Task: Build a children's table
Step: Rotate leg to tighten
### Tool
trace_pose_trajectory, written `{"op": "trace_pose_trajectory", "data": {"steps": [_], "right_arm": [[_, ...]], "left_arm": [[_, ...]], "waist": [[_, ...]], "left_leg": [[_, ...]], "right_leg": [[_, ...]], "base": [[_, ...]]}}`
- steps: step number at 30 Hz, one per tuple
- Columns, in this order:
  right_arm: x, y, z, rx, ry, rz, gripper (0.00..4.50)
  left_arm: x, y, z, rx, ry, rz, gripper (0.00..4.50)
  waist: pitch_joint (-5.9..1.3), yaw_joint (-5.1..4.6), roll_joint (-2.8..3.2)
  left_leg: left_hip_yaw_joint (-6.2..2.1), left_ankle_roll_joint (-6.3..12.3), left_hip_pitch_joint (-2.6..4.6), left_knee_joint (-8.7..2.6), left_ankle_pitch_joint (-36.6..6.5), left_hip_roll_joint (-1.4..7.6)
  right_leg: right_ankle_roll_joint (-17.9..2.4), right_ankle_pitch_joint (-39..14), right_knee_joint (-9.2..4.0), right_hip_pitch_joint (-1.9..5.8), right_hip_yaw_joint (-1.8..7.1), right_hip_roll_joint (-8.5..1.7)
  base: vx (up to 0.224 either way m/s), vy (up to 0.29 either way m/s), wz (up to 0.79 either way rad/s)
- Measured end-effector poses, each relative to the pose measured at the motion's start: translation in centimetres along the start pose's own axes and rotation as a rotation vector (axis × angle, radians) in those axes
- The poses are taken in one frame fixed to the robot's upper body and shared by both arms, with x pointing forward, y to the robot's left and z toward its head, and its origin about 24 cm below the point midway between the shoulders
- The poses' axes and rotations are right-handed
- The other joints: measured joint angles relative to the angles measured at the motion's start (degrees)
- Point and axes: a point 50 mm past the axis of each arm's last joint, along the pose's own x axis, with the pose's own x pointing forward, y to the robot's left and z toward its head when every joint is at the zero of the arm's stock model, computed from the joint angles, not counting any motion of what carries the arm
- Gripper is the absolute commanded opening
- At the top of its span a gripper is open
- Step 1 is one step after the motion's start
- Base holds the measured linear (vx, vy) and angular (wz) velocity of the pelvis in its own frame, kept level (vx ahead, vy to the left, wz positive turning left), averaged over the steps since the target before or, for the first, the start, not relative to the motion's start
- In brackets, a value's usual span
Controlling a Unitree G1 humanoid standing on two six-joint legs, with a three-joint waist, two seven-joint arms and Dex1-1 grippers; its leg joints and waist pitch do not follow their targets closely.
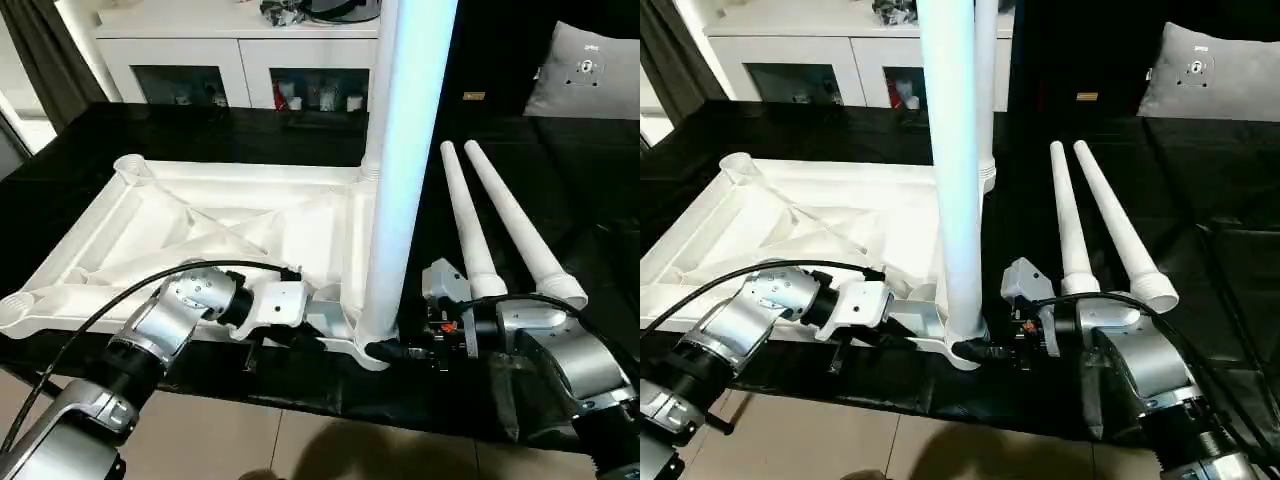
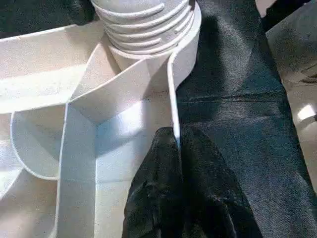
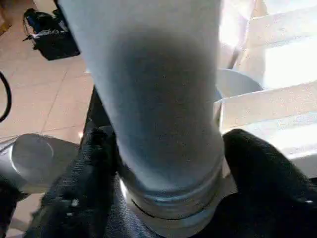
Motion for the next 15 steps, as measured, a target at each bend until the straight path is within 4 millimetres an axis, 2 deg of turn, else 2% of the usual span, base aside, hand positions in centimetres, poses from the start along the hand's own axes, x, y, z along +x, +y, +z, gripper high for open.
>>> {"op": "trace_pose_trajectory", "data": {"steps": [4, 10, 11, 15], "right_arm": [[0.0, 0.0, 0.0, 0.005, 0.001, 0.001, 2.84], [1.0, 0.2, -0.2, 0.031, -0.039, -0.058, 2.74], [1.4, 0.0, -0.2, 0.047, -0.055, -0.109, 2.74], [3.9, -1.1, 0.0, 0.162, -0.136, -0.397, 2.73]], "left_arm": [[0.0, 0.0, -0.1, -0.006, -0.003, -0.001, 0.0], [-0.1, -0.2, -0.3, -0.119, -0.028, 0.06, 0.0], [-0.2, -0.2, -0.5, -0.154, -0.022, 0.098, 0.0], [0.2, 0.4, -0.7, -0.277, 0.012, 0.305, 0.0]], "waist": [[-0.01, 0.01, 0.02], [-0.05, -0.46, 0.02], [-0.06, -0.8, -0.01], [-0.05, -3.43, -0.33]], "left_leg": [[0.0, 0.0, 0.01, 0.01, 0.0, 0.0], [0.04, -0.04, 0.17, 0.0, 0.02, 0.05], [0.11, -0.09, 0.25, -0.01, 0.04, 0.06], [0.23, -0.55, 0.57, -0.03, 0.07, 0.15]], "right_leg": [[0.0, 0.0, 0.02, 0.0, 0.0, 0.0], [-0.06, 0.04, 0.08, 0.08, 0.0, 0.01], [-0.11, 0.07, 0.13, 0.08, 0.02, 0.01], [0.1, 0.08, 0.09, 0.2, 0.04, 0.06]], "base": [[0.0, 0.0, 0.0], [0.0, 0.0, 0.0], [0.0, 0.0, 0.0], [0.0, 0.0, 0.0]]}}
